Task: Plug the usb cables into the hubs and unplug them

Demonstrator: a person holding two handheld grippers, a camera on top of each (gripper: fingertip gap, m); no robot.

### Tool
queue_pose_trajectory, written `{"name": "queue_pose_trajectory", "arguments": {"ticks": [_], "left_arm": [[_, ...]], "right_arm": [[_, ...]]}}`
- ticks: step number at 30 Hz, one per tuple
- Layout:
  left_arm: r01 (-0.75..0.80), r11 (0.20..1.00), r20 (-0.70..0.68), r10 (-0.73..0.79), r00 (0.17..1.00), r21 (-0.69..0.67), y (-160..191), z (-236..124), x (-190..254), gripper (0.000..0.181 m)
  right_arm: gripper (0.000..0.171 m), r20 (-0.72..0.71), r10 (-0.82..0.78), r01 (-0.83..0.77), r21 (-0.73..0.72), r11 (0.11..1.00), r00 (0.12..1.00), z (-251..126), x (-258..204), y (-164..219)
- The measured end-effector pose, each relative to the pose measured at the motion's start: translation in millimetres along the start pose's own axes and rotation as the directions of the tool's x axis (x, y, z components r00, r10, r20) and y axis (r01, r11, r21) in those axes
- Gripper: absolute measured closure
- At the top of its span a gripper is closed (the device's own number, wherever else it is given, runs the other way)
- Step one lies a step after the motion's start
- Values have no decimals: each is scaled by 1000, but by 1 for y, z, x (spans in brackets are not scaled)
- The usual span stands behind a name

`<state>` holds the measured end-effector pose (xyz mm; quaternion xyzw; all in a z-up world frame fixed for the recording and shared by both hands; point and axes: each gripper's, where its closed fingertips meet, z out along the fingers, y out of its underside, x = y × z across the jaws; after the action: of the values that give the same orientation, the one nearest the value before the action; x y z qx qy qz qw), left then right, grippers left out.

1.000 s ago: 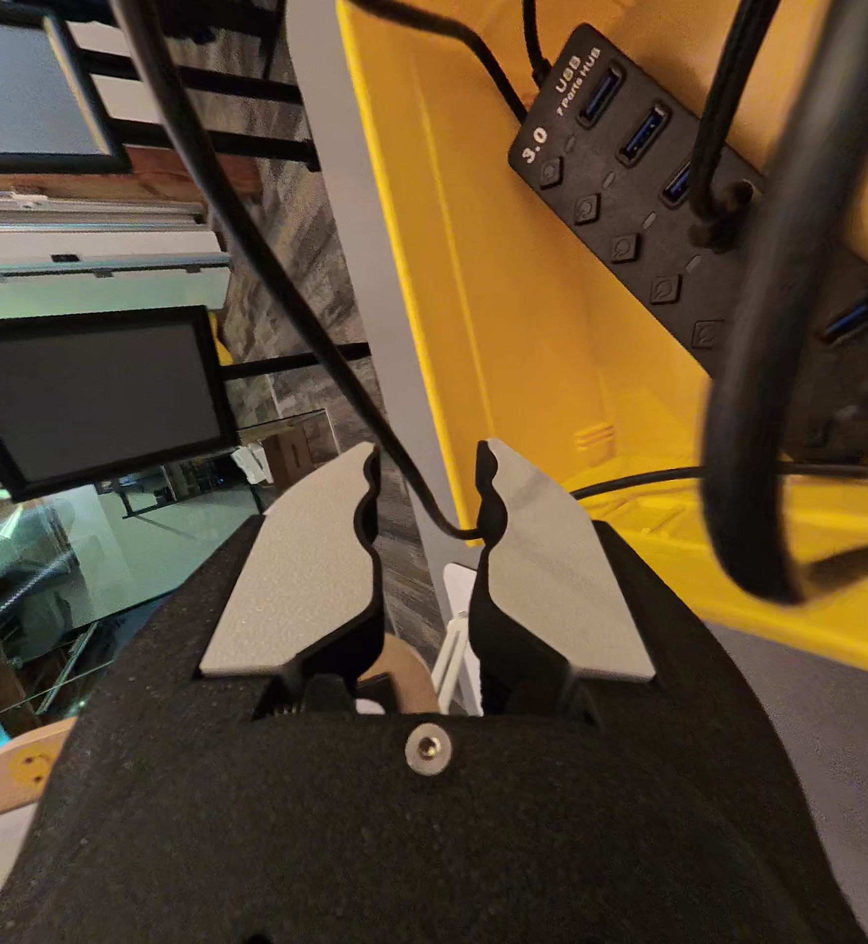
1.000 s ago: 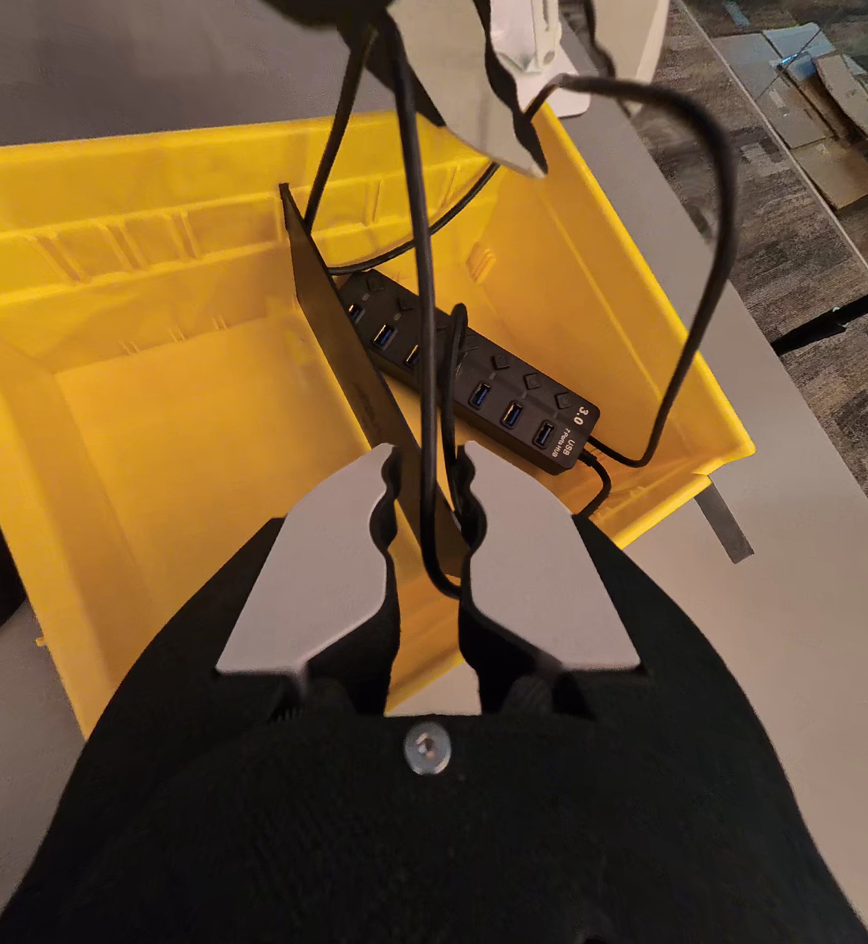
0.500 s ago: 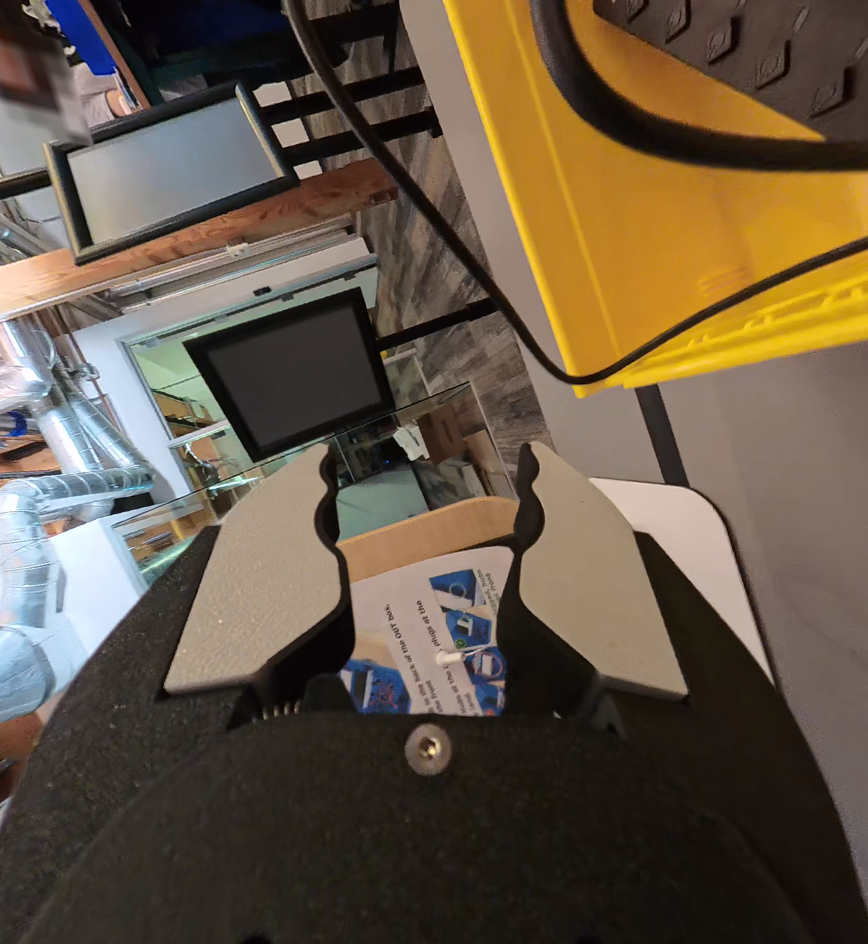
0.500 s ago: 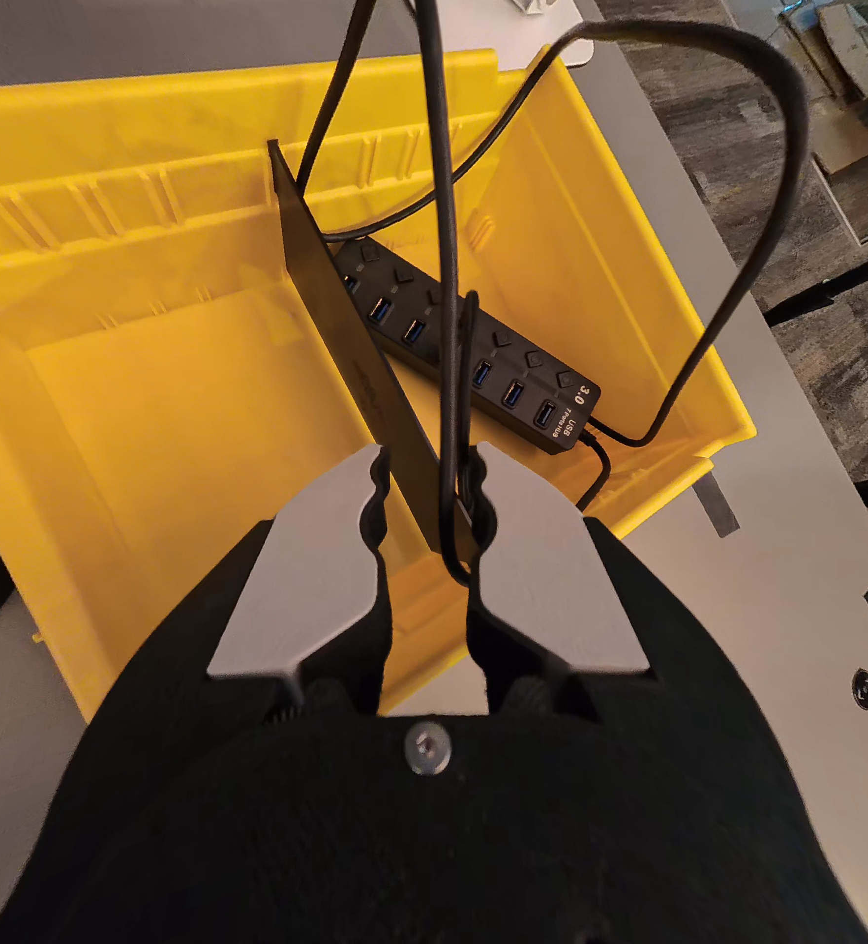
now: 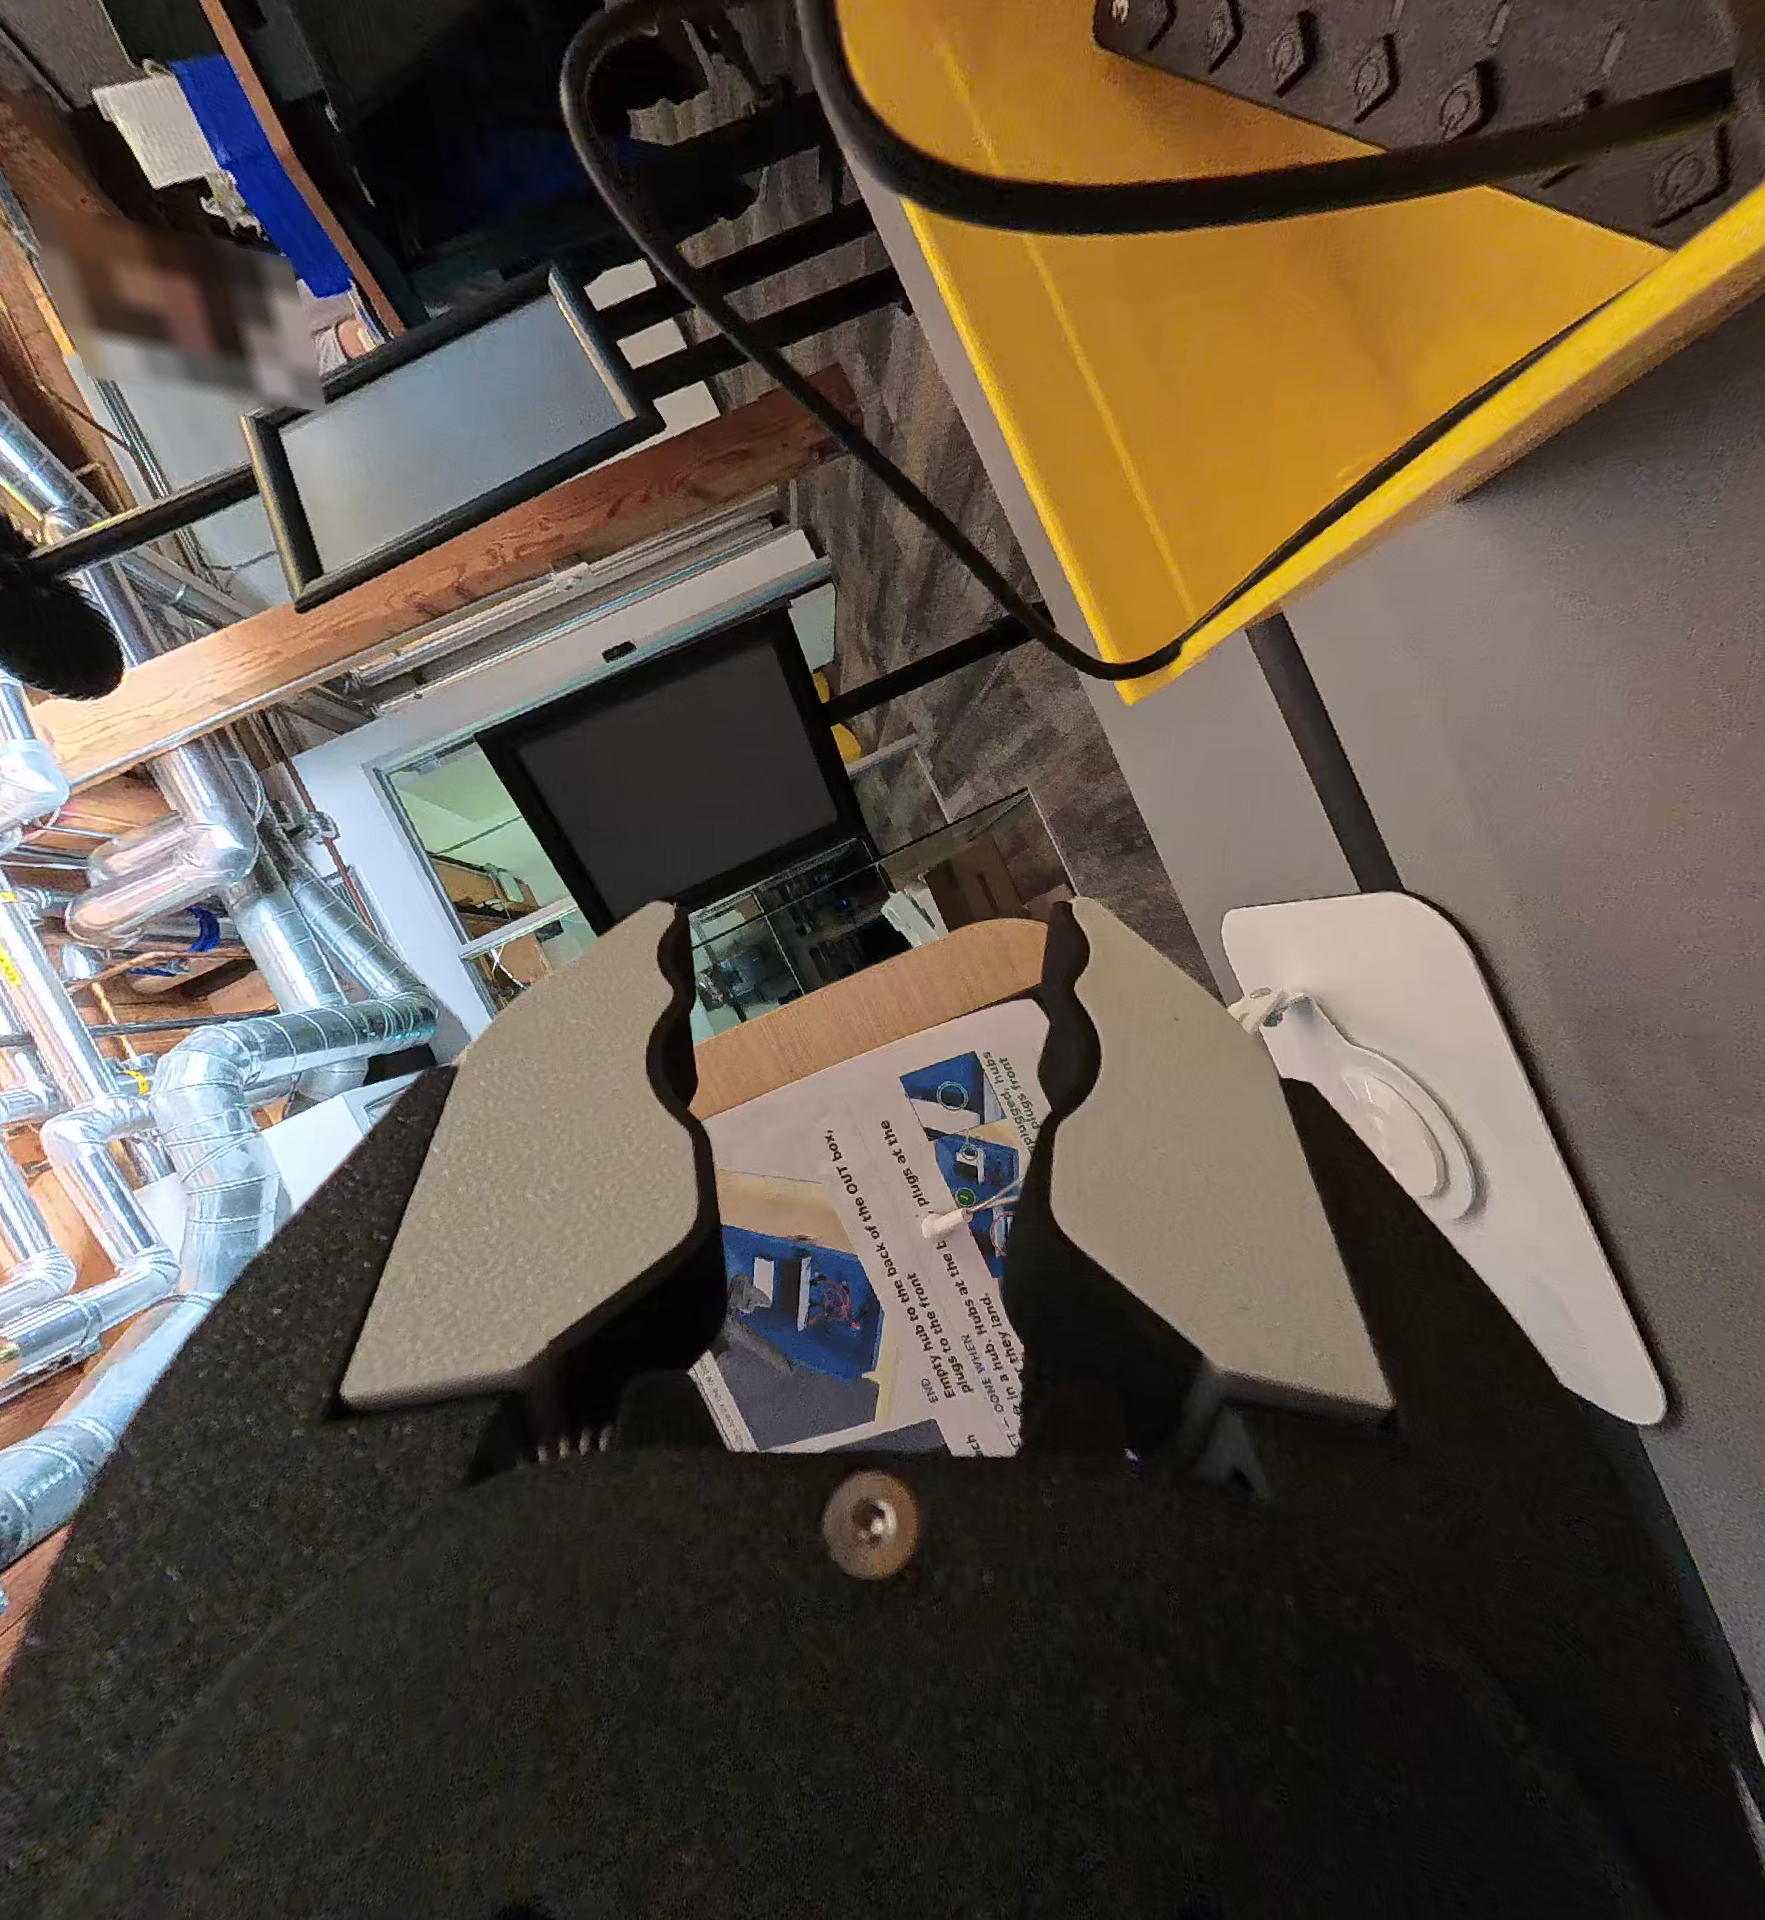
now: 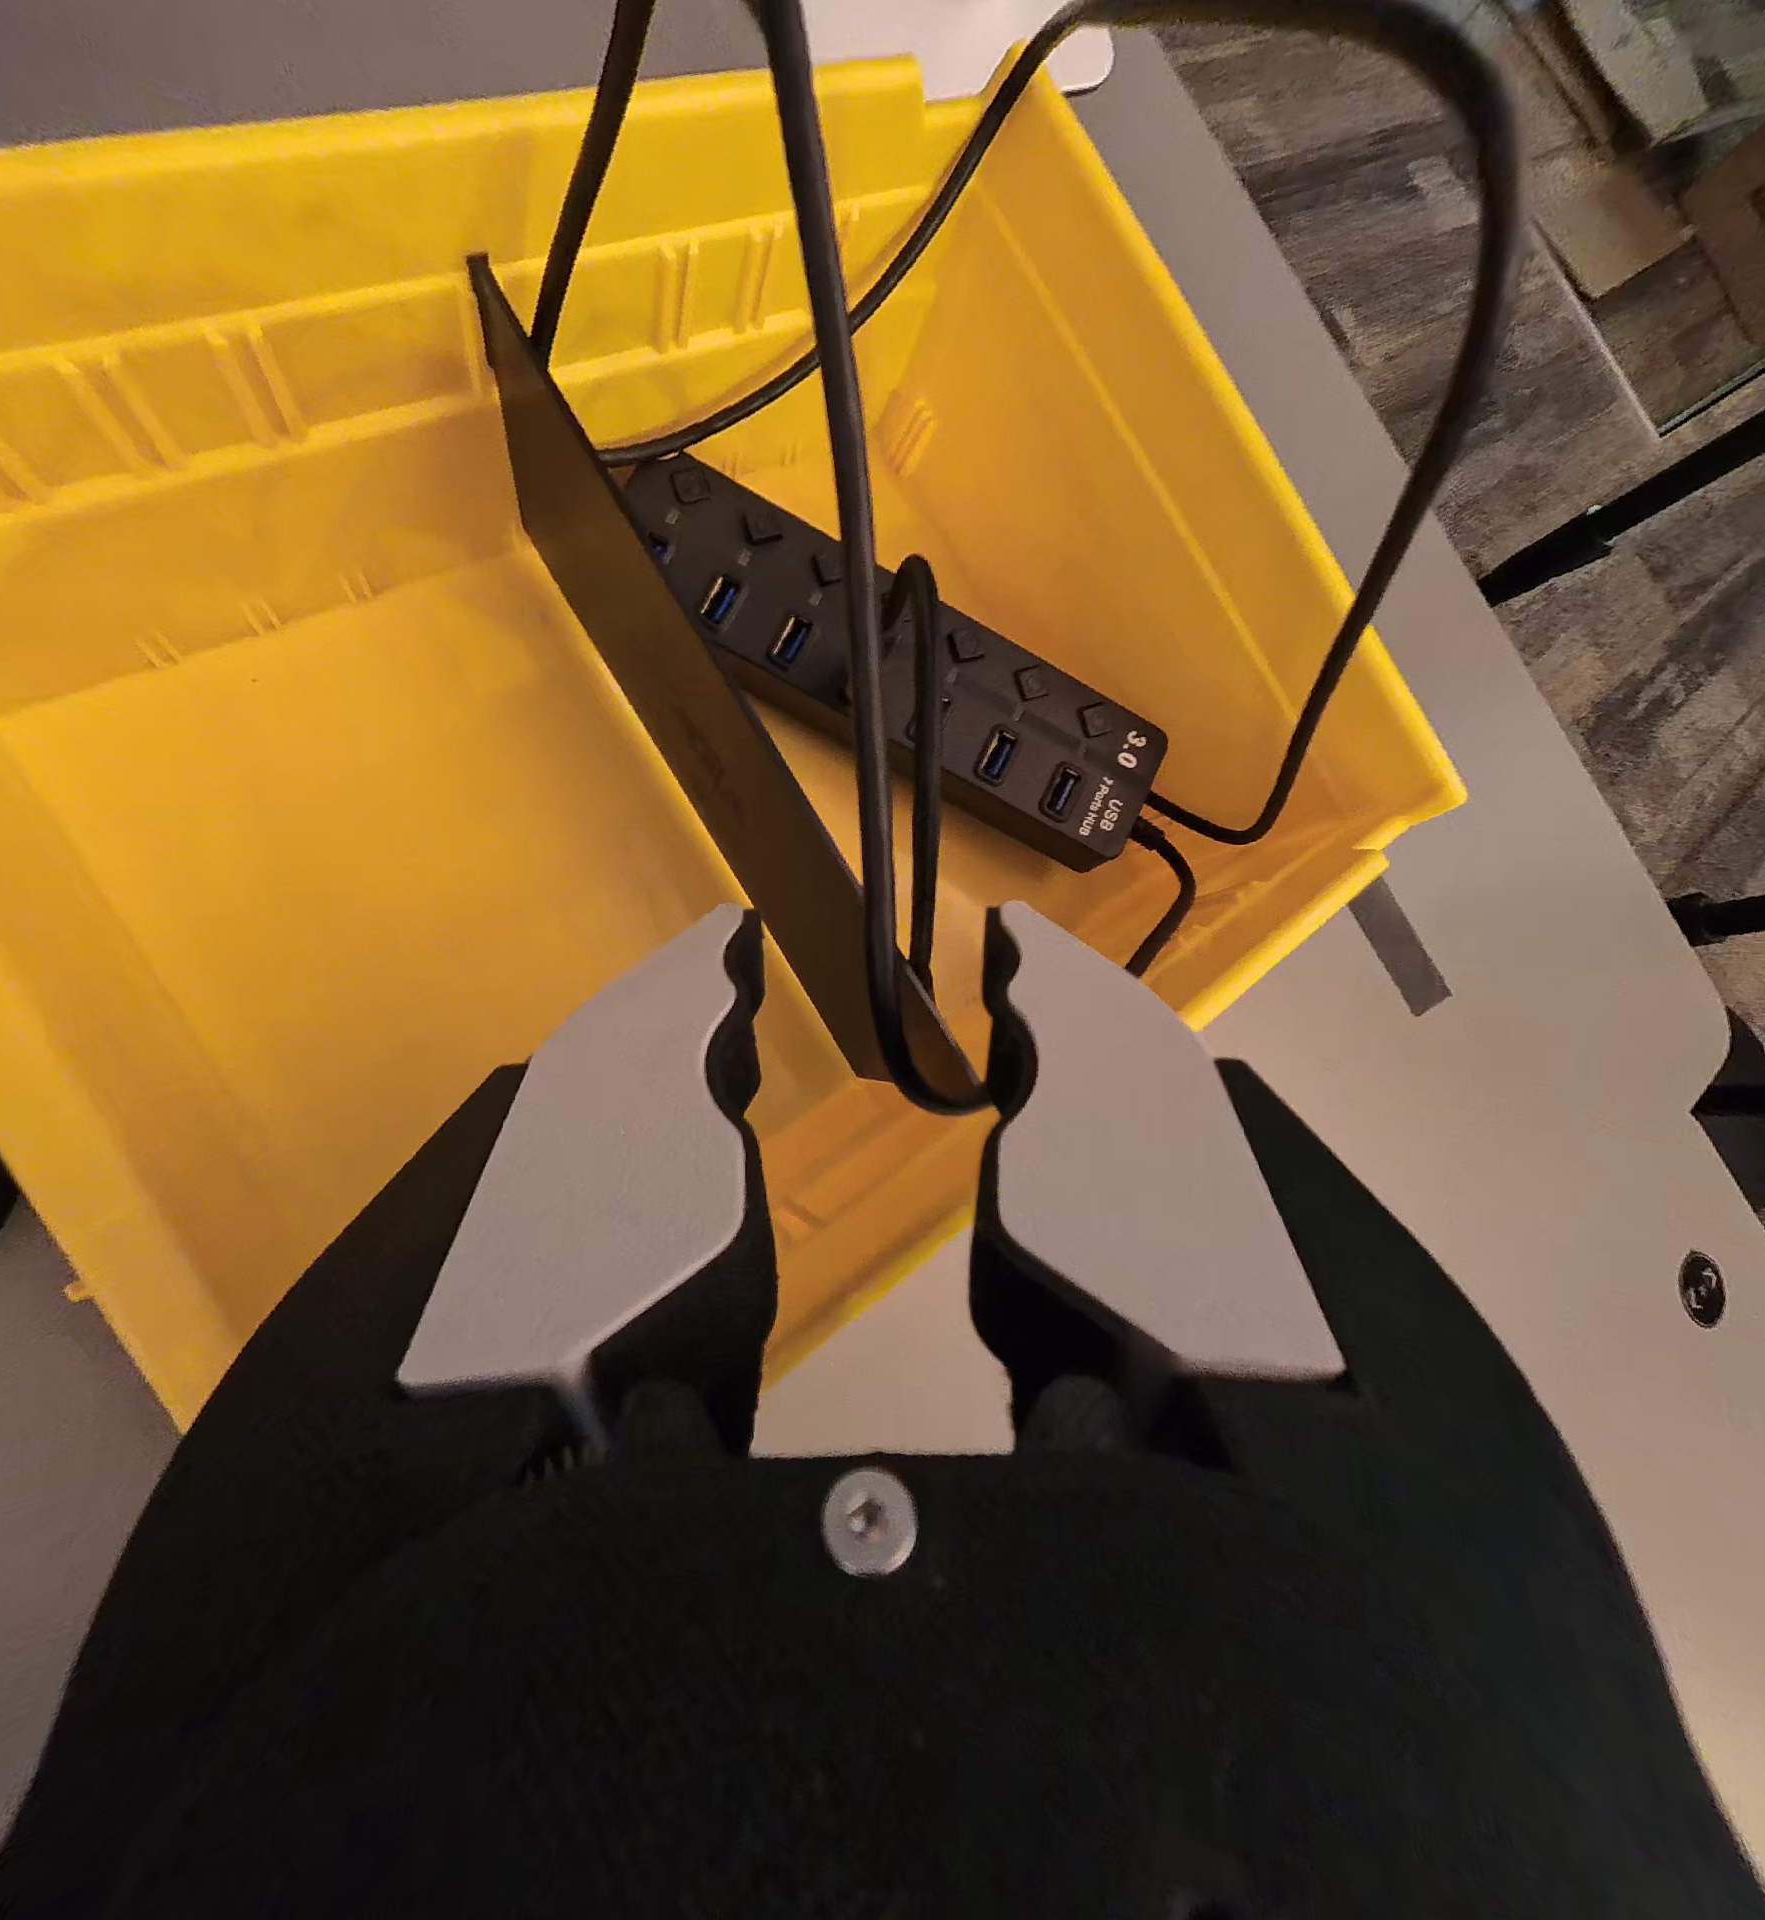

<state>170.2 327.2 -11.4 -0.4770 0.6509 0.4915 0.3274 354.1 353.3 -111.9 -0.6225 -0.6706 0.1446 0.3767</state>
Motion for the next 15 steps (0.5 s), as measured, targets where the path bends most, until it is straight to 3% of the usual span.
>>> {"name": "queue_pose_trajectory", "arguments": {"ticks": [15], "left_arm": [[-45, 999, 19, 45, 999, 2, 2, -20, 3, 117]], "right_arm": [[117, -77, 4, -4, 5, 1000, 997, -12, 7, -4]]}}
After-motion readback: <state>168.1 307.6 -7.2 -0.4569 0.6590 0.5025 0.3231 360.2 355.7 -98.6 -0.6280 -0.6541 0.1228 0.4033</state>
